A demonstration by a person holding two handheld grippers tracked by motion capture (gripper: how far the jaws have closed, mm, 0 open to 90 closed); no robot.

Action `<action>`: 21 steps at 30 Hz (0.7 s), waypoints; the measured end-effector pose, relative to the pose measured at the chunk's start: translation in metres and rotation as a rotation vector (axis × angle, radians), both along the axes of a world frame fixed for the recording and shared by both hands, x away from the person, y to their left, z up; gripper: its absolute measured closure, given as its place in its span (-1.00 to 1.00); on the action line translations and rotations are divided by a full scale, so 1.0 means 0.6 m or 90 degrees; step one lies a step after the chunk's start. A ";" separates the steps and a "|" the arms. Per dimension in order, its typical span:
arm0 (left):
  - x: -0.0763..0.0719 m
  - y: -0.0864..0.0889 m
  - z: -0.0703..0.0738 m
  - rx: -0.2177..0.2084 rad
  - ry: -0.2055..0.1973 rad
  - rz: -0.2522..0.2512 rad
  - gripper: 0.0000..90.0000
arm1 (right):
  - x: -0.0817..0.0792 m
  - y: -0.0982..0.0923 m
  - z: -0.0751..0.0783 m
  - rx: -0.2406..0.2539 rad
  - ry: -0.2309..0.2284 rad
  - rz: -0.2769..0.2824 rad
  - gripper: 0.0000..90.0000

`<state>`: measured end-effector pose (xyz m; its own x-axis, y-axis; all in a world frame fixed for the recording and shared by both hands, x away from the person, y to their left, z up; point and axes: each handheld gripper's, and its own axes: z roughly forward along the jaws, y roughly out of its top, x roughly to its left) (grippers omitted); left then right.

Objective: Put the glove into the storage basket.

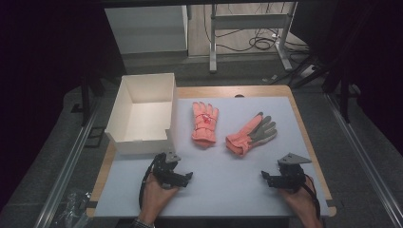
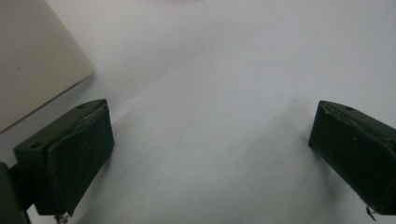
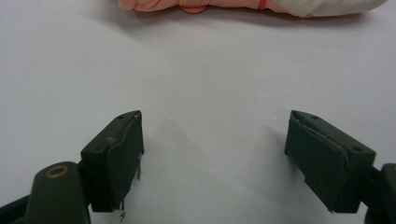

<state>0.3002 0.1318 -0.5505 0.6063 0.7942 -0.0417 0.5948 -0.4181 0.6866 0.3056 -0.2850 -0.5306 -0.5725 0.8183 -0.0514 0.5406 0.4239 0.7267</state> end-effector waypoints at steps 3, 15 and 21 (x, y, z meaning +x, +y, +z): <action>0.000 0.000 0.000 0.000 0.000 0.000 -1.00 | 0.000 0.000 0.000 0.000 0.000 0.000 -0.57; 0.000 0.000 0.000 0.000 0.000 0.000 -1.00 | 0.001 0.000 0.001 -0.001 0.003 0.000 -0.56; 0.000 0.000 0.000 0.000 0.000 0.000 -1.00 | 0.005 0.002 0.005 -0.001 0.012 -0.004 -0.56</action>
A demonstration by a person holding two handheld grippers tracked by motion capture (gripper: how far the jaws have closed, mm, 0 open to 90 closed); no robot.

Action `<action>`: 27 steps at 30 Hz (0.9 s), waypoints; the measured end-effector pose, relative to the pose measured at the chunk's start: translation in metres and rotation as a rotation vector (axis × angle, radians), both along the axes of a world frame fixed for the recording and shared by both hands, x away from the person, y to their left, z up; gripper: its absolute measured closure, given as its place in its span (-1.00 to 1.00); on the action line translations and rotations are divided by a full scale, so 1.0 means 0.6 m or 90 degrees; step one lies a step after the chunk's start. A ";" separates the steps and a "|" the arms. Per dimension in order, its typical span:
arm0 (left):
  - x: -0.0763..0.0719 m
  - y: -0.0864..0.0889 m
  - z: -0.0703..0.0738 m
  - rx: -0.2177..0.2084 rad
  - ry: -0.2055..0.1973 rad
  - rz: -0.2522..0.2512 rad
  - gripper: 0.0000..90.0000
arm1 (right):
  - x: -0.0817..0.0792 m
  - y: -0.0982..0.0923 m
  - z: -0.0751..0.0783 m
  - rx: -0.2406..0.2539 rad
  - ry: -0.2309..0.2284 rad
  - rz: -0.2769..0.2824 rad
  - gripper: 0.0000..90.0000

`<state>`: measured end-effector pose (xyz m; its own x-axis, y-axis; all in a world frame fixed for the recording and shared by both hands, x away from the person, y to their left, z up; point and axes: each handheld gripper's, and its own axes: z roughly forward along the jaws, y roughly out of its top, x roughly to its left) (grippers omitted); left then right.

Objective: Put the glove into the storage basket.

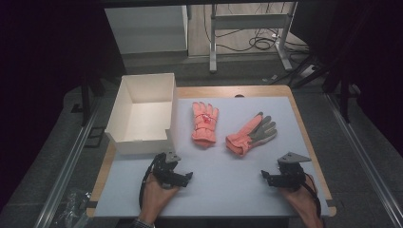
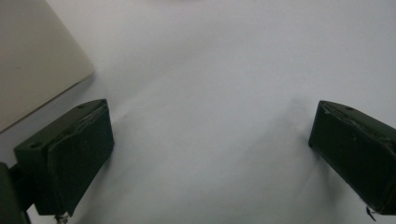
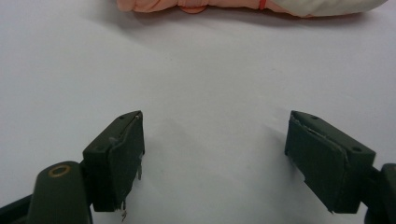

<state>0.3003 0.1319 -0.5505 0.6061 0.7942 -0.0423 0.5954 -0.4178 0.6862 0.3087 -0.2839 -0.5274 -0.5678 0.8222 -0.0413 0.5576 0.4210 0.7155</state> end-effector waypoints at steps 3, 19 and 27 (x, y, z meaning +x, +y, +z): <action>0.000 0.000 0.000 0.000 0.000 0.000 -1.00 | 0.002 0.001 0.002 0.009 0.005 -0.002 -0.56; 0.000 0.000 0.000 0.000 0.000 0.000 -1.00 | 0.031 0.009 0.026 0.029 0.013 -0.005 -0.51; 0.000 0.000 0.000 0.000 0.000 0.000 -1.00 | 0.048 0.012 0.038 0.033 0.006 0.005 -0.37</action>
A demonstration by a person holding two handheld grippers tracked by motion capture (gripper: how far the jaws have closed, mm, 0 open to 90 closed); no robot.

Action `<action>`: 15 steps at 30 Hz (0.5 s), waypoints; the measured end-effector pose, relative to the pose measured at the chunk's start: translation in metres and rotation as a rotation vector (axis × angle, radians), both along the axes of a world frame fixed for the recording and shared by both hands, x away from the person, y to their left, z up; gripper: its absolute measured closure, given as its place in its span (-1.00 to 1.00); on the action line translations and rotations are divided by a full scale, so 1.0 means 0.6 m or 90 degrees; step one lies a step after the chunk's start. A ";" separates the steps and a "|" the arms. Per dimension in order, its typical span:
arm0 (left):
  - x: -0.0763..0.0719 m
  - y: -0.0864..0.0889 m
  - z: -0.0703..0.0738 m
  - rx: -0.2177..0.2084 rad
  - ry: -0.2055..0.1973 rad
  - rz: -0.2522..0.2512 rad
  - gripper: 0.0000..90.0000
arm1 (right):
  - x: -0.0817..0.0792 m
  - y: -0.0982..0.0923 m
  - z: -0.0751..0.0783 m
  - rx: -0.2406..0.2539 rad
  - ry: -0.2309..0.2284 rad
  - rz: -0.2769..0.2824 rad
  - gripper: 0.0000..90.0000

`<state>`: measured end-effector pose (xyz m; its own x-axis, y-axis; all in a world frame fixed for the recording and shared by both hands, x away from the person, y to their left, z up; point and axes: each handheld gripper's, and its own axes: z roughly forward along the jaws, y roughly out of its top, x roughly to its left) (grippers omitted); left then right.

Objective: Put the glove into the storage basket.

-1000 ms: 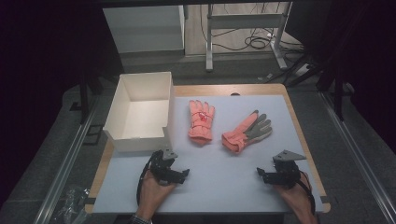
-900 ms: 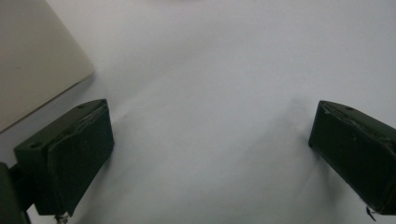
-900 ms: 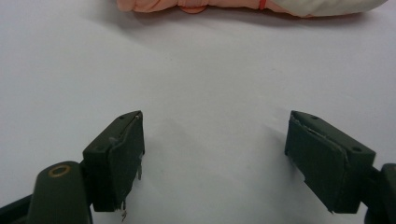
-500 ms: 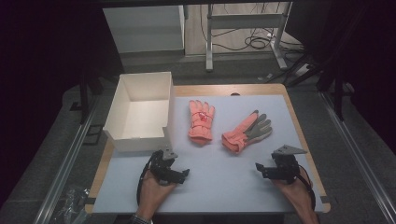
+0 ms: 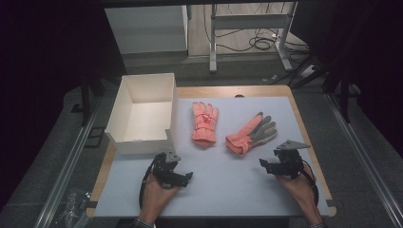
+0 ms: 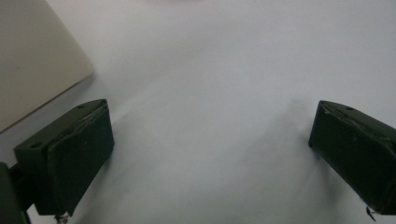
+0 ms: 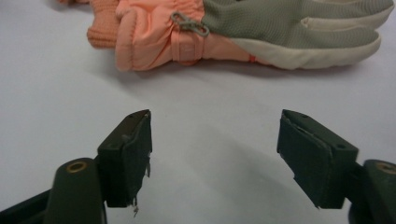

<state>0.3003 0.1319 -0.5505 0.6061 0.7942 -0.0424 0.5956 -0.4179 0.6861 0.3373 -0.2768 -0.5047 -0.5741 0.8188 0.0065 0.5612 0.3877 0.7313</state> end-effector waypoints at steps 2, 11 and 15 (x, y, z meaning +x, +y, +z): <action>0.000 0.000 0.000 0.000 0.000 0.000 -1.00 | 0.008 0.000 0.004 0.007 -0.002 0.001 -0.30; 0.000 0.000 0.000 0.000 0.000 0.000 -1.00 | 0.035 0.006 0.017 0.025 -0.006 0.007 -0.11; 0.000 0.000 0.000 0.000 0.000 0.000 -1.00 | 0.050 0.011 0.026 0.030 -0.004 0.007 0.02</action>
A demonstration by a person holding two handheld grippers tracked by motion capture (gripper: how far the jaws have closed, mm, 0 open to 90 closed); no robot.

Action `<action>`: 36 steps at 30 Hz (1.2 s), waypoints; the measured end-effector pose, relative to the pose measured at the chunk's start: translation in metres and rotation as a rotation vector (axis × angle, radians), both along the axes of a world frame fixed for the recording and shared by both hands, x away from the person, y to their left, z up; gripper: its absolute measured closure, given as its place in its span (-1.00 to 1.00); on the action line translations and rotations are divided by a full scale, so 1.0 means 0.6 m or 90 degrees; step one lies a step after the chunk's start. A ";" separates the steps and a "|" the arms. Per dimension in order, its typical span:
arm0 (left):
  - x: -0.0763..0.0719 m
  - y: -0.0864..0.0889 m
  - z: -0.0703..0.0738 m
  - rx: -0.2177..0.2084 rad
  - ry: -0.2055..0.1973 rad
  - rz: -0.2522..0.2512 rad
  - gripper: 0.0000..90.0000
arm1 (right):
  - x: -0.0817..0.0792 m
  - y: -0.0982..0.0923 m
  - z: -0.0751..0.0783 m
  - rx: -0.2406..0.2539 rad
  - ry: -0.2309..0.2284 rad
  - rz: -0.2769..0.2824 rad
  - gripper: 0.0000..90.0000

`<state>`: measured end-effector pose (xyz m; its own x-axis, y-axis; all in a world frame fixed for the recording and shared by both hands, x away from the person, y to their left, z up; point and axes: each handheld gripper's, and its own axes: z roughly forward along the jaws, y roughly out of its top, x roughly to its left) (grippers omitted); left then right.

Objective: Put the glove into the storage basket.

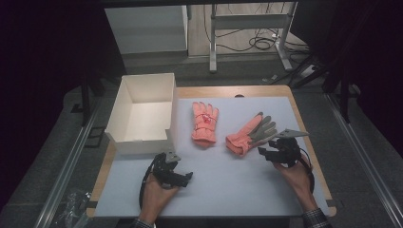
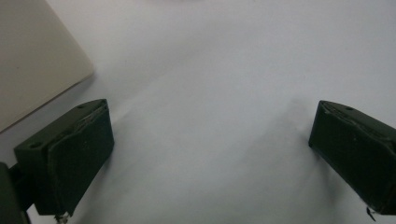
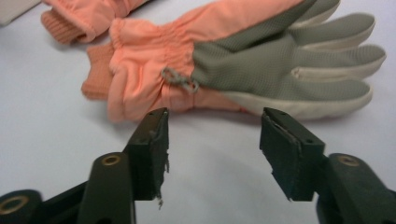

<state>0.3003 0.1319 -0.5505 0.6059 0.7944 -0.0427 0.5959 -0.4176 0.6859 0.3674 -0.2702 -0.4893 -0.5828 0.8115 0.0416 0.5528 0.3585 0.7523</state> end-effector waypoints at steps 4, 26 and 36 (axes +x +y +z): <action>0.000 0.000 0.000 0.000 0.000 0.000 -1.00 | 0.014 0.003 0.007 -0.001 0.000 -0.005 0.13; 0.000 0.000 0.000 0.000 0.000 -0.002 -1.00 | 0.123 0.049 -0.015 -0.065 0.067 -0.074 -0.11; 0.000 0.000 0.000 0.001 -0.001 -0.002 -1.00 | 0.118 0.074 -0.021 -0.147 0.033 -0.080 0.73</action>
<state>0.3005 0.1320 -0.5505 0.6080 0.7929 -0.0404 0.5935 -0.4201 0.6865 0.4380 -0.2259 -0.5016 -0.4785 0.8691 -0.1257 0.6393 0.4429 0.6286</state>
